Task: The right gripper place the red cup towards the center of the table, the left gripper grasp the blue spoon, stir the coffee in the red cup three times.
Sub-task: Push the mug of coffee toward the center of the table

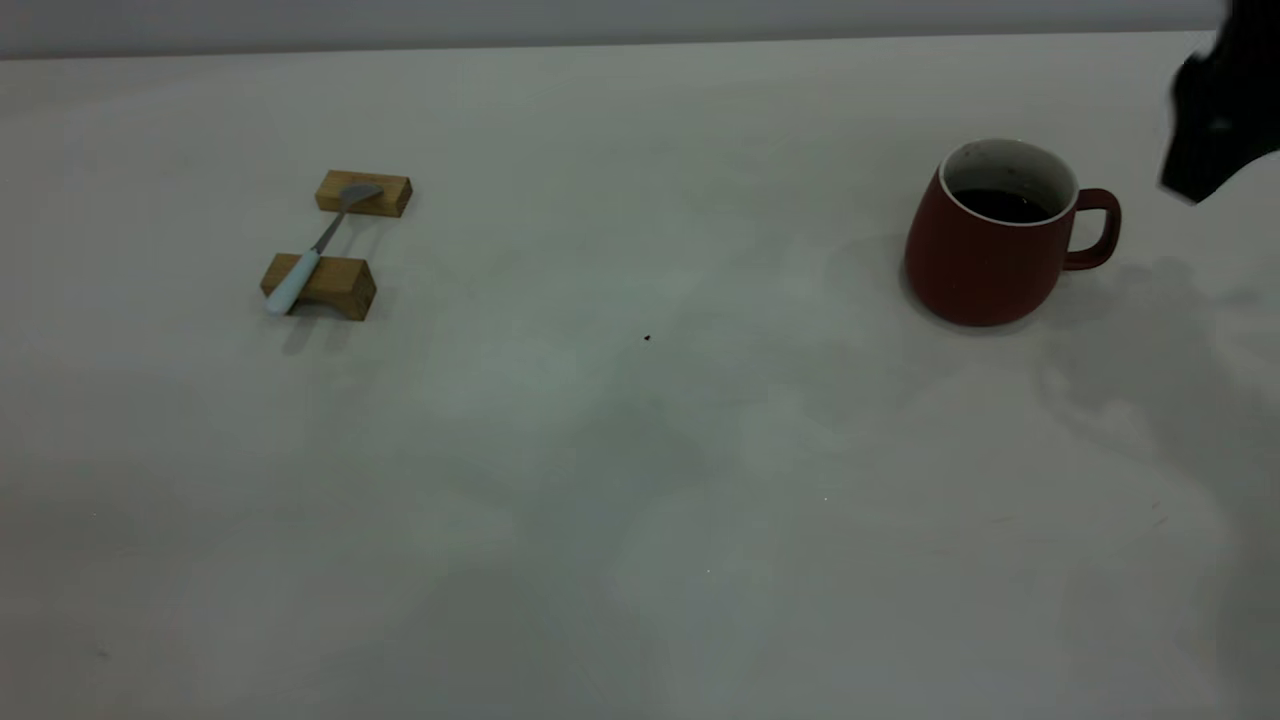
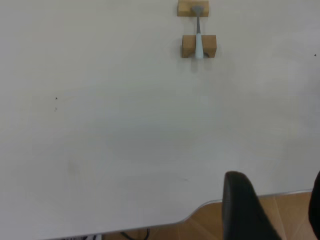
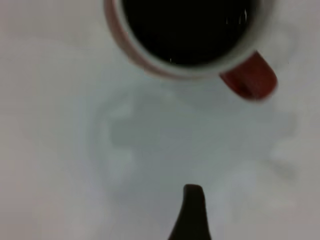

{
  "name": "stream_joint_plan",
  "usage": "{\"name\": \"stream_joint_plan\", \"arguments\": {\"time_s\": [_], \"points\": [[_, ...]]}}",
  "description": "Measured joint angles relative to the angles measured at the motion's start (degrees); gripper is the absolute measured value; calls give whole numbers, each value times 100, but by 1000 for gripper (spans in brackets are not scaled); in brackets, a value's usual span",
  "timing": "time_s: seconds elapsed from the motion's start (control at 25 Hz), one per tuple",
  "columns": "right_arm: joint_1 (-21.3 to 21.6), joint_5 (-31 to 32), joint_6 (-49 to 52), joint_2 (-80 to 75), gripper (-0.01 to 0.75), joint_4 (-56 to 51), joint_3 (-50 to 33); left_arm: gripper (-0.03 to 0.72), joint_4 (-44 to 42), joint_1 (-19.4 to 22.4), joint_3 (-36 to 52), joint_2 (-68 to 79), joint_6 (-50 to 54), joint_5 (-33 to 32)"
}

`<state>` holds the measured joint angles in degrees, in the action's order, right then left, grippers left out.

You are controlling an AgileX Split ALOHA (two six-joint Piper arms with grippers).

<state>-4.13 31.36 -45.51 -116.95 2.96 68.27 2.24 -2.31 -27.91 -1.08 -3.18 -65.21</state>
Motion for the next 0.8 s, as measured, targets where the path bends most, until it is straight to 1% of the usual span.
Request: {"name": "stream_joint_plan", "arguments": {"time_s": [0.16, 0.32, 0.56, 0.72, 0.8], "points": [[0, 67, -469, -684, 698, 5, 585, 400, 0, 0, 0, 0, 0, 0], [0, 167, -758, -1039, 691, 48, 949, 400, 0, 0, 0, 0, 0, 0], [-7, 211, -1053, -1442, 678, 115, 1258, 400, 0, 0, 0, 0, 0, 0], [-180, 126, -1249, -1604, 665, 122, 1294, 400, 0, 0, 0, 0, 0, 0], [-266, 23, -1334, -1656, 645, 131, 1297, 400, 0, 0, 0, 0, 0, 0]]}}
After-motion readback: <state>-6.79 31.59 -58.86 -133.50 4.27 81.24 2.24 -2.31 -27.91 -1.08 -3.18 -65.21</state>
